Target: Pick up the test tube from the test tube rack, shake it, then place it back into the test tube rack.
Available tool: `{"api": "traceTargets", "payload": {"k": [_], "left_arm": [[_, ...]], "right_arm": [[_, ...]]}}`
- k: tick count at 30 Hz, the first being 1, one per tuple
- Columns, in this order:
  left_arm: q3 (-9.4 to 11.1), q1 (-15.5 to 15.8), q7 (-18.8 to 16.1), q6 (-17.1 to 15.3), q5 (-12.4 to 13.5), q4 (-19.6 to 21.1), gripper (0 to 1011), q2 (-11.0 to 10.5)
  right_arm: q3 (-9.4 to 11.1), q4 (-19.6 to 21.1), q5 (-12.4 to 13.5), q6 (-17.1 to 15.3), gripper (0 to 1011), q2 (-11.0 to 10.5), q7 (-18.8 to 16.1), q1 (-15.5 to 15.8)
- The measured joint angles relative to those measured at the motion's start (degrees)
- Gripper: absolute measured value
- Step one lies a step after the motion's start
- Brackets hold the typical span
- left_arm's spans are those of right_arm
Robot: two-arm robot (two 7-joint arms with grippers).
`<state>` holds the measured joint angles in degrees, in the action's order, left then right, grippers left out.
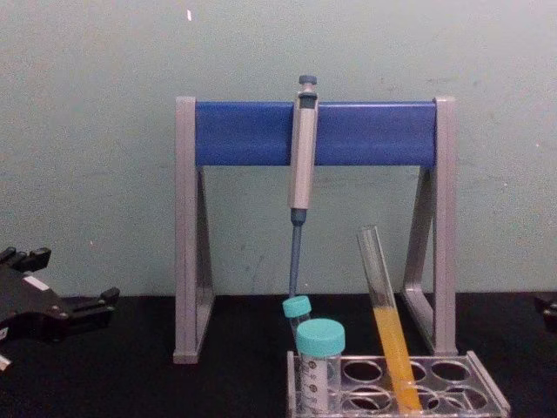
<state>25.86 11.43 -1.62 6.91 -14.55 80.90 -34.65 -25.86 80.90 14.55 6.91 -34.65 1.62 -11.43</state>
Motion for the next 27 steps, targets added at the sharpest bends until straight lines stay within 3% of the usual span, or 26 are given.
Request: {"api": "traceTargets", "payload": {"k": [27], "left_arm": [[0.0,0.0,0.0,0.0,0.0,0.0,1001,0.0]], "right_arm": [[0.0,0.0,0.0,-0.01,1000,0.0,0.0,0.0]]}}
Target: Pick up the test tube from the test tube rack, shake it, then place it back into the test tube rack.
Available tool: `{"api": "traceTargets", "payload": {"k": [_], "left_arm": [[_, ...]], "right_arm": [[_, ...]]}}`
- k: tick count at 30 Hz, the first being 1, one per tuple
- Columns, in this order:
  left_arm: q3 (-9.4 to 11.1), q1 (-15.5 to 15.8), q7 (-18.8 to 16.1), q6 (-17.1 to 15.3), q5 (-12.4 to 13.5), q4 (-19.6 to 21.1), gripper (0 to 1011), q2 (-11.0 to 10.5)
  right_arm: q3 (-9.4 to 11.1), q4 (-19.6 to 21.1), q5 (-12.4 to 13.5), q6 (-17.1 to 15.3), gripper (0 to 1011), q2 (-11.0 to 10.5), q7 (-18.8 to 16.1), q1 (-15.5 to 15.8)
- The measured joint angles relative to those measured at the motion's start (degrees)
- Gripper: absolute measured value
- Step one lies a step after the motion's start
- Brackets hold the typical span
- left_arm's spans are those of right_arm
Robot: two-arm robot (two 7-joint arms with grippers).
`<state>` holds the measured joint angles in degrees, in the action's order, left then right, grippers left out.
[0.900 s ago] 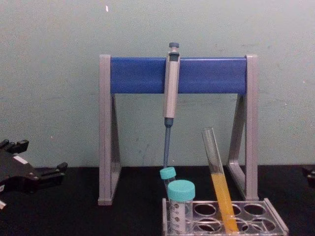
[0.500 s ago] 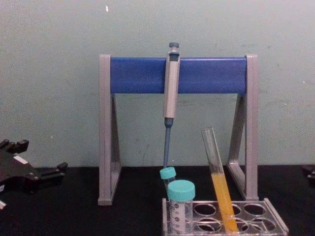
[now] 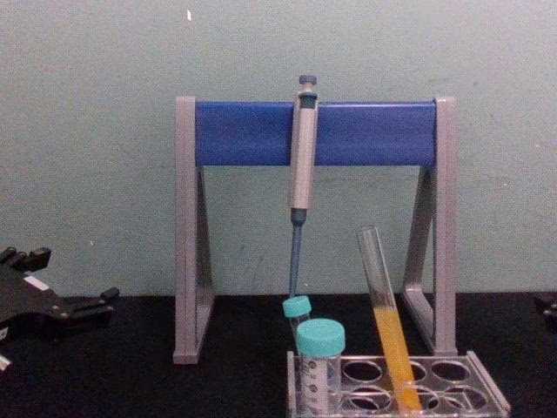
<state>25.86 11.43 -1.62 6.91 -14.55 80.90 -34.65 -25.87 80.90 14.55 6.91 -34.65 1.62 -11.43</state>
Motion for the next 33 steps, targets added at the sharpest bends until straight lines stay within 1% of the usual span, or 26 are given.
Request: {"api": "traceTargets", "payload": {"k": [19,21,23,24,26,29,33], "left_arm": [[0.0,0.0,0.0,0.0,0.0,0.0,1001,0.0],[0.0,0.0,0.0,0.0,0.0,0.0,1002,0.0],[0.0,0.0,0.0,0.0,0.0,0.0,1002,0.0],[0.0,0.0,0.0,0.0,0.0,0.0,1002,0.0],[0.0,0.0,0.0,0.0,0.0,0.0,1001,0.0],[0.0,0.0,0.0,0.0,0.0,0.0,1001,0.0],[0.0,0.0,0.0,0.0,0.0,0.0,1001,0.0]], "right_arm": [[0.0,0.0,0.0,0.0,1000,0.0,0.0,0.0],[0.41,0.0,0.09,0.2,1000,0.13,-0.38,0.13],[1.05,0.06,0.69,0.6,1000,0.29,-0.93,0.31],[1.69,0.31,1.46,0.99,1000,0.45,-1.57,0.54],[2.26,0.6,2.28,1.31,1000,0.56,-2.21,0.76],[3.75,1.93,4.73,1.65,1000,0.52,-4.66,1.39],[4.39,3.41,6.46,1.11,1000,0.07,-7.27,1.8]]}}
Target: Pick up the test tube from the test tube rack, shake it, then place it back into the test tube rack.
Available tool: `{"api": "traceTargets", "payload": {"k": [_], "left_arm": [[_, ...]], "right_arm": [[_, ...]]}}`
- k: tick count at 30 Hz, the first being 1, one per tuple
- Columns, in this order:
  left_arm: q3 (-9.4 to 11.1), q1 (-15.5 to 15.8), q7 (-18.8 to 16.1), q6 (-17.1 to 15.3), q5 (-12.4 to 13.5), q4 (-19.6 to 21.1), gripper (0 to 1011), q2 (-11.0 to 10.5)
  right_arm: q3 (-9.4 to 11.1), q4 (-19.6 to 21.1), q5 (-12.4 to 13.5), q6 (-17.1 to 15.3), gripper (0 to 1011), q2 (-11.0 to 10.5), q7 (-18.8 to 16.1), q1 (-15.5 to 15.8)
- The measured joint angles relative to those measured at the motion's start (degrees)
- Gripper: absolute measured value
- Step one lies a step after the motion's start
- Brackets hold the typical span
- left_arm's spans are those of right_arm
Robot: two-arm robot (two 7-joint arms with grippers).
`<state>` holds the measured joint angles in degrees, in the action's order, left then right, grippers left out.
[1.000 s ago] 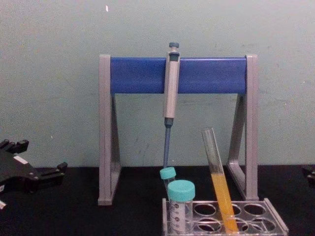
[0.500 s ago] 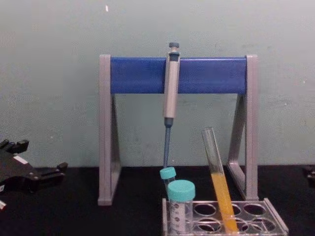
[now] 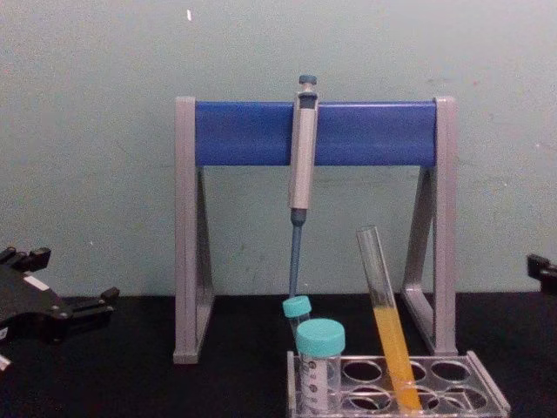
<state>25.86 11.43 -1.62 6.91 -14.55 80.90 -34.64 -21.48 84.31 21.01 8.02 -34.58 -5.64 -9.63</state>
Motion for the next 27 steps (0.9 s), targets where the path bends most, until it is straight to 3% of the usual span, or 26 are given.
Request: {"api": "traceTargets", "payload": {"k": [5,13,27], "left_arm": [[0.0,0.0,0.0,0.0,0.0,0.0,1001,0.0],[0.0,0.0,0.0,0.0,0.0,0.0,1001,0.0],[0.0,0.0,0.0,0.0,0.0,0.0,1001,0.0]], "right_arm": [[0.05,3.41,2.22,-0.83,1000,-1.26,-6.18,0.59],[-0.95,6.59,3.45,-1.18,1000,-1.89,-12.91,0.83],[-3.9,7.81,1.68,-4.93,1000,-0.21,-19.18,-1.41]]}}
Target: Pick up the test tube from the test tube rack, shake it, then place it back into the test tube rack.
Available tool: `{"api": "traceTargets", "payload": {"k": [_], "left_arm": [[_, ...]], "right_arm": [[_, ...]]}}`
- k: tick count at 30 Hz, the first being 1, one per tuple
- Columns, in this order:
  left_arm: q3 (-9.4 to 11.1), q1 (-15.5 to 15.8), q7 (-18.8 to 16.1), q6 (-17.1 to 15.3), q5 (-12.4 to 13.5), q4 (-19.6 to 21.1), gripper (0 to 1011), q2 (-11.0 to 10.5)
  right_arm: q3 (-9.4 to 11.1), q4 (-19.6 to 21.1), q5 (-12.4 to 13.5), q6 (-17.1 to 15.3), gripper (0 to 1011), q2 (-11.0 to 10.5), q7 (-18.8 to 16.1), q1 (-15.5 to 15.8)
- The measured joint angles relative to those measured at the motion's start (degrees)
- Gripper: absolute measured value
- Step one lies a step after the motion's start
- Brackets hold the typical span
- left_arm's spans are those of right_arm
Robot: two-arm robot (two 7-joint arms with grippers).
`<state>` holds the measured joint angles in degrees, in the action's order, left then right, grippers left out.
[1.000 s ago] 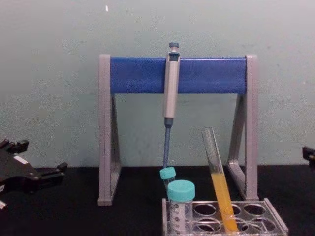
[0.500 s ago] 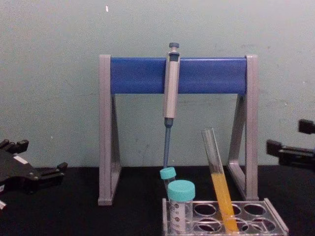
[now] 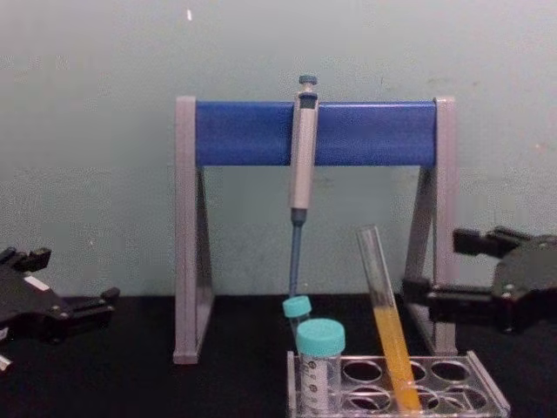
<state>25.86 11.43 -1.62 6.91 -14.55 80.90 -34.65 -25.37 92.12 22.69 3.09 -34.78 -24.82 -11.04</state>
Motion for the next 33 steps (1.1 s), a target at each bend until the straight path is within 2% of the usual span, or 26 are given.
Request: {"api": "traceTargets", "payload": {"k": [12,21,33], "left_arm": [[0.0,0.0,0.0,0.0,0.0,0.0,1001,0.0],[0.0,0.0,0.0,0.0,0.0,0.0,1001,0.0],[0.0,0.0,0.0,0.0,0.0,0.0,1001,0.0]], "right_arm": [[-2.05,-3.35,-2.8,-4.74,1000,2.68,-3.29,-4.03],[-1.82,-6.03,-2.8,-6.93,1000,5.37,-4.69,-6.42],[-1.88,-7.78,-1.9,-9.36,1000,6.93,-5.33,-7.61]]}}
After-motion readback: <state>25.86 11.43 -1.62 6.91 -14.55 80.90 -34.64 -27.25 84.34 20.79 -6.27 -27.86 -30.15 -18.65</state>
